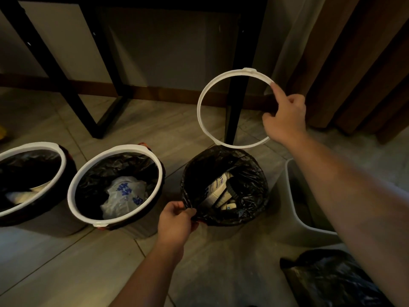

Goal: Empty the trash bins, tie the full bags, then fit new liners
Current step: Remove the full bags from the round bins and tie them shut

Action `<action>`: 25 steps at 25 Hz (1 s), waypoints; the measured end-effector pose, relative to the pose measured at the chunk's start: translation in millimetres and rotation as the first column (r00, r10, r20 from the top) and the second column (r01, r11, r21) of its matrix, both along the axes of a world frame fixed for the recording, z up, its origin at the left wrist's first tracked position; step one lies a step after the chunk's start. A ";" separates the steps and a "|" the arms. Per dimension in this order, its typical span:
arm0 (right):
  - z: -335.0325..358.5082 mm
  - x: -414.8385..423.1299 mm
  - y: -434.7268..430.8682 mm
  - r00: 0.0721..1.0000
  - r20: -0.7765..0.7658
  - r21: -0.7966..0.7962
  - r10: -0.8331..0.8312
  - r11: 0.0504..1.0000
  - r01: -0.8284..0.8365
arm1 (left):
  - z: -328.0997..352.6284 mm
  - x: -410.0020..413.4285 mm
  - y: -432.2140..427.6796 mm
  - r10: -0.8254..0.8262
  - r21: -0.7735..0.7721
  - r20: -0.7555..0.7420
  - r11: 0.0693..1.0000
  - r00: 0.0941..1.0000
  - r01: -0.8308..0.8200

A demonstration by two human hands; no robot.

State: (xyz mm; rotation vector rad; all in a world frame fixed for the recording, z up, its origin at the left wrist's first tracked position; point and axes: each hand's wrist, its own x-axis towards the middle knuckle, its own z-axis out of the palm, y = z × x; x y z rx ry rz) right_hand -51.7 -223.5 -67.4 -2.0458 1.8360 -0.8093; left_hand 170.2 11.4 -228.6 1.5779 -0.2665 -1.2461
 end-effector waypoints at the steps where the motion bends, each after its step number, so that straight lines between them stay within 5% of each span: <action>1: -4.6 1.5 3.1 1.000 0.022 -0.017 -0.001 1.000 0.001 | -0.5 0.6 -0.5 0.000 0.005 0.012 1.000 1.000 0.000; 7: -42.1 -5.2 23.8 0.972 0.224 -0.070 -0.070 0.994 0.088 | -6.3 -0.2 -1.2 -0.007 0.014 0.091 1.000 0.996 0.006; 12: -85.0 -0.4 29.8 0.985 0.149 0.437 -0.091 0.900 0.017 | -4.1 3.6 -14.5 0.065 0.070 0.075 0.995 0.995 -0.070; 15: -109.1 8.2 25.8 0.984 0.177 0.568 -0.028 0.819 -0.079 | -1.7 7.9 -19.5 0.062 0.047 0.117 0.997 0.991 -0.068; 25: -131.5 25.1 -0.4 0.934 0.317 0.552 -0.164 0.833 -0.041 | -3.3 22.9 -19.9 0.028 0.029 0.218 0.999 0.975 -0.036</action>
